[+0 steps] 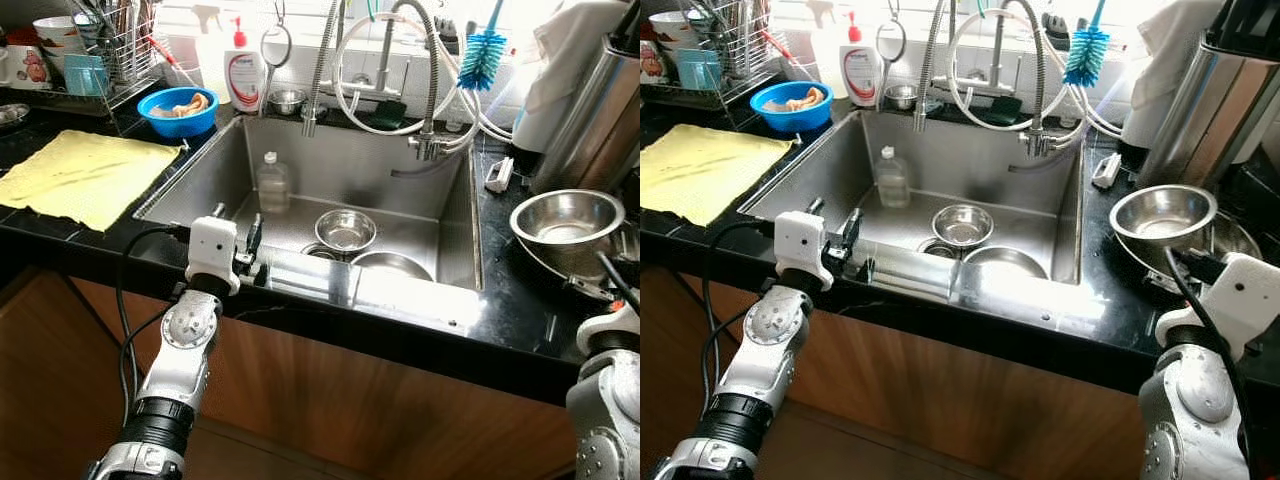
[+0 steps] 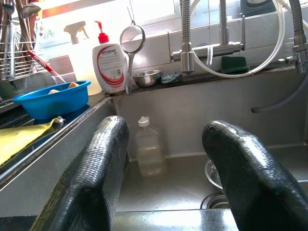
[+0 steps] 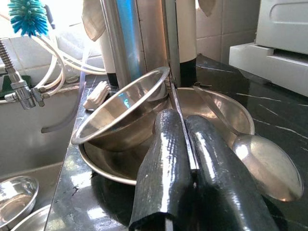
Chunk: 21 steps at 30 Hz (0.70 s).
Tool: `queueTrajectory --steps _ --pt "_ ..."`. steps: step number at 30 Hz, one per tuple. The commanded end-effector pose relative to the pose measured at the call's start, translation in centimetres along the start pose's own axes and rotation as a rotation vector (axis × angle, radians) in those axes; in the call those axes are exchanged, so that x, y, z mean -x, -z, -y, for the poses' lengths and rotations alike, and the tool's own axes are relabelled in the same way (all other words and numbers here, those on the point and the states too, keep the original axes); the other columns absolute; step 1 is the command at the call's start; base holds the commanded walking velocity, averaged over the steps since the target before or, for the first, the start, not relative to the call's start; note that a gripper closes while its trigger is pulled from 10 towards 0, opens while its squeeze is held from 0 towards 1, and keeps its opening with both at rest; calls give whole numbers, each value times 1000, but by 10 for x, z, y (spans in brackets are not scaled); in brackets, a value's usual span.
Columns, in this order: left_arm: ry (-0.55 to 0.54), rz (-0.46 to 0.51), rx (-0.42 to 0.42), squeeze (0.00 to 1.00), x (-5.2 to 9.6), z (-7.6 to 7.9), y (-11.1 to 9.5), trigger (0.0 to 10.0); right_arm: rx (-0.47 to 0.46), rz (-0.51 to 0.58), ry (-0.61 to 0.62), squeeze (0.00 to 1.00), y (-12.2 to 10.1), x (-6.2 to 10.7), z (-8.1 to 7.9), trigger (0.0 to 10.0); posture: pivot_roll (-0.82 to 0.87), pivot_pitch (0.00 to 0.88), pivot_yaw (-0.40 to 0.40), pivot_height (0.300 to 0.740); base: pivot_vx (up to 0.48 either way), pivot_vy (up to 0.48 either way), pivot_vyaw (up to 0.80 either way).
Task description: Kitchen organization
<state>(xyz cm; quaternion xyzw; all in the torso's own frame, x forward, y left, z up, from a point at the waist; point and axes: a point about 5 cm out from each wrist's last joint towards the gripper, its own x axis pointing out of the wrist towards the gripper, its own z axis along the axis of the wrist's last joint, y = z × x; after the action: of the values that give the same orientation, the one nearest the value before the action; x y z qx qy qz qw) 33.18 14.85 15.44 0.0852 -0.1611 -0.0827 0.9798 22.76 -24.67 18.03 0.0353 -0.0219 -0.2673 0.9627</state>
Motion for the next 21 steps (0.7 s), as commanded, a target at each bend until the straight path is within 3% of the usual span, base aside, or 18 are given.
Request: queueTrajectory --steps 1,11,21 --pt "10 27 -21 0 -4 0 -6 10000 -8 62 -6 0 -12 -1 -1 10000 -16 0 -14 740 0 0 0" --pt "14 32 -21 0 -5 1 -7 10000 3 71 79 0 -12 -3 10 10000 -14 0 -14 740 0 0 0" --pt "15 31 -17 0 -5 2 -7 10000 5 62 82 0 -10 -4 10 10000 -12 0 -17 740 0 0 0"
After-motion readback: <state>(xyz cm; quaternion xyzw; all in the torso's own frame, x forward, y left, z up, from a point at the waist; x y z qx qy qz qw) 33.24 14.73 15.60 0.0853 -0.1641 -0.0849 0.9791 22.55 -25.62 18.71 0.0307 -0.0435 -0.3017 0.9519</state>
